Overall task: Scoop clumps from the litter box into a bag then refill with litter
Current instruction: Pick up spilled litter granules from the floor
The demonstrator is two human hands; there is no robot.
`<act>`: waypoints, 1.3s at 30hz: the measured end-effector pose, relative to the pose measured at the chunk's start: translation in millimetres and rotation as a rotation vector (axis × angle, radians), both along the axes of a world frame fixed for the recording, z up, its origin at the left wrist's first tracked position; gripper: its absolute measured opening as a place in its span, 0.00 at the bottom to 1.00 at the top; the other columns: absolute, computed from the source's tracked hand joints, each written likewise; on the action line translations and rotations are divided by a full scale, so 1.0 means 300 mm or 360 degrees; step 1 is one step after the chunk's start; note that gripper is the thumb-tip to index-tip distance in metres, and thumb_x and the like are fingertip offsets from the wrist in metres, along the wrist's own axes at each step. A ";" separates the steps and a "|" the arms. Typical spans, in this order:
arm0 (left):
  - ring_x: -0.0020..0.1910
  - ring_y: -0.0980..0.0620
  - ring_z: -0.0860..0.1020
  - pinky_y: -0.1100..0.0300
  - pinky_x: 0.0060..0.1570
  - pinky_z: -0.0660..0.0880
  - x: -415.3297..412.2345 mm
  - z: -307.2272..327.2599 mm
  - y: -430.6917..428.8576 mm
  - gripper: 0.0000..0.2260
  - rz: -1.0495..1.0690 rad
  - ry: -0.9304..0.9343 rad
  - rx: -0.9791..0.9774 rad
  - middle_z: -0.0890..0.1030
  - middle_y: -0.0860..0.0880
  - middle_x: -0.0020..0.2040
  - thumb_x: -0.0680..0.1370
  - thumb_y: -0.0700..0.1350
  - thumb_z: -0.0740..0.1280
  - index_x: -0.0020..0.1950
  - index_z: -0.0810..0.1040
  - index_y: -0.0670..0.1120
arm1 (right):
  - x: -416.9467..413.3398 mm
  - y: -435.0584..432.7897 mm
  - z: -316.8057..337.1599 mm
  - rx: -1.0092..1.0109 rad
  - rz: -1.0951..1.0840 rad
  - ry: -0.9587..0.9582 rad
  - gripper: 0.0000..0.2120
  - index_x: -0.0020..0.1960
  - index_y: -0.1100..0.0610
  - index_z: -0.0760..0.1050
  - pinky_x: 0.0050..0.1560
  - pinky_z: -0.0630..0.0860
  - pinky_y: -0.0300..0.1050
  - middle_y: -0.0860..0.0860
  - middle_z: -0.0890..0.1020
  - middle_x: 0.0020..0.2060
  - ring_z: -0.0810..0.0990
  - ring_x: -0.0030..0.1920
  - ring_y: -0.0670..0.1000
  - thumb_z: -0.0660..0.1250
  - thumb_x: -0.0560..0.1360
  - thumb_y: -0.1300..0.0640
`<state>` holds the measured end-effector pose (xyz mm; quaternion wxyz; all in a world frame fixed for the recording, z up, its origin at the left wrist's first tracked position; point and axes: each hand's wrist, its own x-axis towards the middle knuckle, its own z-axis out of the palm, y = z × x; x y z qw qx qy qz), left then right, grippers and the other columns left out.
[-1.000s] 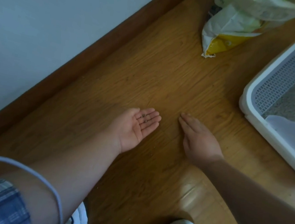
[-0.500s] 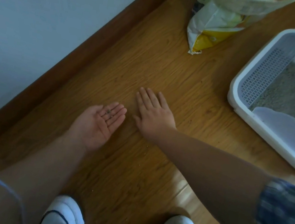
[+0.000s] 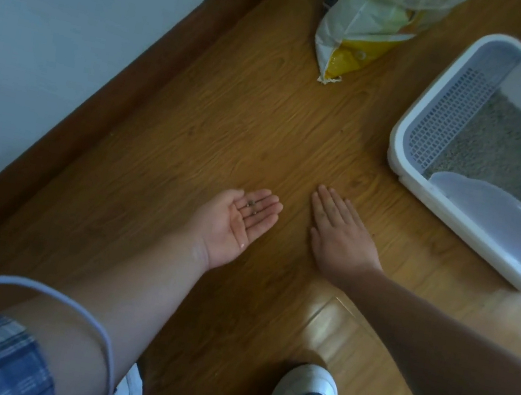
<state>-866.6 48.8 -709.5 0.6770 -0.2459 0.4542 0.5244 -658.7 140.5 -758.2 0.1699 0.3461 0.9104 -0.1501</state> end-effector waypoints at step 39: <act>0.60 0.41 0.81 0.47 0.66 0.74 0.064 -0.054 -0.125 0.18 -0.0123 -0.0041 -0.0079 0.81 0.37 0.61 0.85 0.45 0.54 0.67 0.74 0.35 | 0.128 -0.161 0.001 -0.0166 -0.0997 0.0650 0.14 0.62 0.57 0.77 0.59 0.73 0.47 0.47 0.73 0.50 0.73 0.54 0.51 0.68 0.76 0.61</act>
